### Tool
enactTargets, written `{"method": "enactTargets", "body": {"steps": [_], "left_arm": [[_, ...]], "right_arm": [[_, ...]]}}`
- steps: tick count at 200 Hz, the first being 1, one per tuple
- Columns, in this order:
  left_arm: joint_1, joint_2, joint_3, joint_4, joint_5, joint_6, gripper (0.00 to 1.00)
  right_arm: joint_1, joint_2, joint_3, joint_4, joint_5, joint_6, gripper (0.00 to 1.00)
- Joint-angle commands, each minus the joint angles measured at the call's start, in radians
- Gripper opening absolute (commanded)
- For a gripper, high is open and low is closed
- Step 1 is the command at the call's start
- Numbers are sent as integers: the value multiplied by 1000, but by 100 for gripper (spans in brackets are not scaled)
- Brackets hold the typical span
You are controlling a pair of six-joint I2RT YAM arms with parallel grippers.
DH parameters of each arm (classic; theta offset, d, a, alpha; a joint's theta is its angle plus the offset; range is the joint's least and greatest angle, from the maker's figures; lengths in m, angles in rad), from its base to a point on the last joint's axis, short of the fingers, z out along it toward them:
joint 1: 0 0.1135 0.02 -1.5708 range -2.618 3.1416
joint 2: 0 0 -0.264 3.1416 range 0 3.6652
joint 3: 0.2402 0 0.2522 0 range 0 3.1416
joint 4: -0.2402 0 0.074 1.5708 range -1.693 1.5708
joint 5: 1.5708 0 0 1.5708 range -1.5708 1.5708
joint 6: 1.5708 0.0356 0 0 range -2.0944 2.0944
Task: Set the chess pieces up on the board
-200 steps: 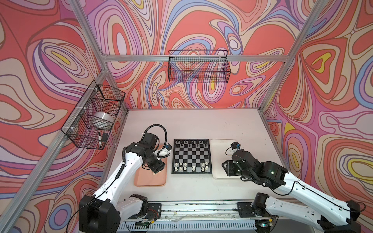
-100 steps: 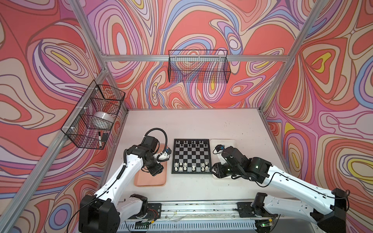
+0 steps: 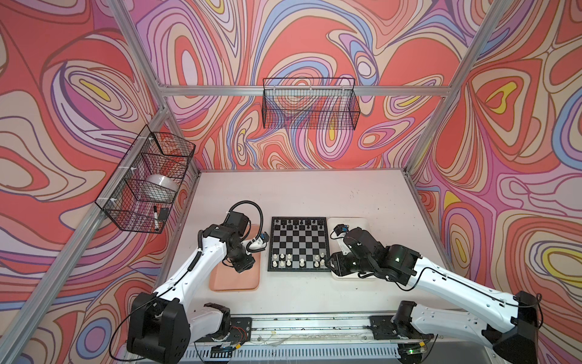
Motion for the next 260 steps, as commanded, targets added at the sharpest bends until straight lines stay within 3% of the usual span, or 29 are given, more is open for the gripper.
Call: {"method": "enactTargets", "body": {"steps": [1,88,193,260], "left_arm": [[8,26,-15,22,19,15,47],[6,52,-72,91,-16,21,44],[7,128,-69,126,-14,9,32],[7,133,-70,120,-25,19,31]], "right_arm": [[-4,-2,6,-4,30,3,33],[-4,-38,-25,6,45,25,31],[-4,-38,-20,-4,54,16,32],[-5,-30,-27,3,54,11,31]]}}
